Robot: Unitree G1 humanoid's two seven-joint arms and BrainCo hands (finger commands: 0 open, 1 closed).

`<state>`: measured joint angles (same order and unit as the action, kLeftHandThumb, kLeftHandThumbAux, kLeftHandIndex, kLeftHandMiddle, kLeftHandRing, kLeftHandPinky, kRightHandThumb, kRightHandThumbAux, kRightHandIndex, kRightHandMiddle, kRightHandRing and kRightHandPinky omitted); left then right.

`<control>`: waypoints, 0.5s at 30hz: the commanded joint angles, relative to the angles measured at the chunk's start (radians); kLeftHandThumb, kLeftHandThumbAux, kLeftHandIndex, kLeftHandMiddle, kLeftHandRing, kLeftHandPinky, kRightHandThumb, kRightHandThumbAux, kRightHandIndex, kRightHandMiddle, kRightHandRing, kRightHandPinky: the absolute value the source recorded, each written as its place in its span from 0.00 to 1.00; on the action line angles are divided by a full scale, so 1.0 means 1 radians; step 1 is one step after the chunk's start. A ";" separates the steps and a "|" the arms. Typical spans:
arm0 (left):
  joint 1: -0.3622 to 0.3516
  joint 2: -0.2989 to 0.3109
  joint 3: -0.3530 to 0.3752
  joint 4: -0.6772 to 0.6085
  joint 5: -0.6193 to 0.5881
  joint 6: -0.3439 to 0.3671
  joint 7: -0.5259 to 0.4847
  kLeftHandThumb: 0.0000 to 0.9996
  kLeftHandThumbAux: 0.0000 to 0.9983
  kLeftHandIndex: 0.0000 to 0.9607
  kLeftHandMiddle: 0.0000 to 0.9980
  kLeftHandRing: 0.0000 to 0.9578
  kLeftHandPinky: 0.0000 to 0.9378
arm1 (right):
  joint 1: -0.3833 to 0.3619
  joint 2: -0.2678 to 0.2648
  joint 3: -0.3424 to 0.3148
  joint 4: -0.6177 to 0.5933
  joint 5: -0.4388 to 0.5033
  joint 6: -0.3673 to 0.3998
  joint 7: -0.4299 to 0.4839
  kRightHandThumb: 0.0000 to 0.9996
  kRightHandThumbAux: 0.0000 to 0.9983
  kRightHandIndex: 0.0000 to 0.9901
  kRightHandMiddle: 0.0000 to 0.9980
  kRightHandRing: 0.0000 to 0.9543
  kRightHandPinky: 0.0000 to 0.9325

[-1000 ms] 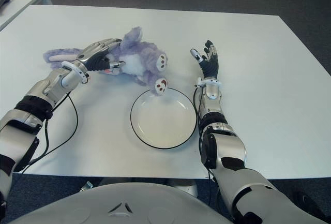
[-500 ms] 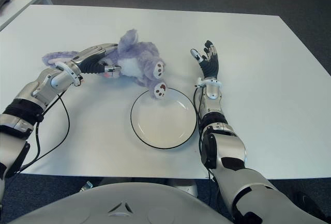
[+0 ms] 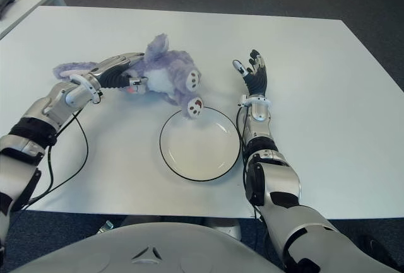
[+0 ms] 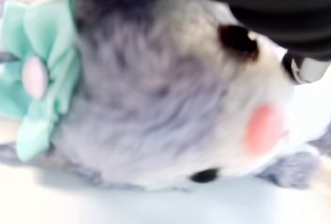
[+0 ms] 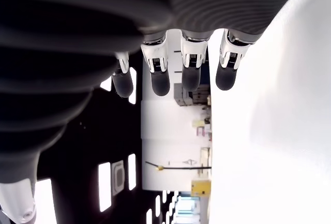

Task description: Put the doll into the plate.

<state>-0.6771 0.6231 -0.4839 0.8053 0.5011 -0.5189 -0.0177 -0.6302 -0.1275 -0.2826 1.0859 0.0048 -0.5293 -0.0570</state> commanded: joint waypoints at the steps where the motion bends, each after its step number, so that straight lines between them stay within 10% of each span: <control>1: 0.029 -0.124 -0.139 0.238 0.179 0.105 0.047 0.37 0.17 0.00 0.00 0.03 0.09 | 0.375 0.107 -0.012 0.208 0.018 0.008 -0.011 0.00 0.62 0.09 0.10 0.06 0.03; 15: -0.079 -0.225 -0.139 0.405 0.176 0.209 0.114 0.46 0.16 0.00 0.03 0.07 0.12 | 0.380 0.103 -0.015 0.209 0.022 0.012 0.001 0.00 0.62 0.08 0.08 0.05 0.01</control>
<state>-0.7945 0.5088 -0.5367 1.0035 0.5720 -0.4306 0.1184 -0.6303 -0.1273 -0.2828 1.0859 0.0048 -0.5293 -0.0569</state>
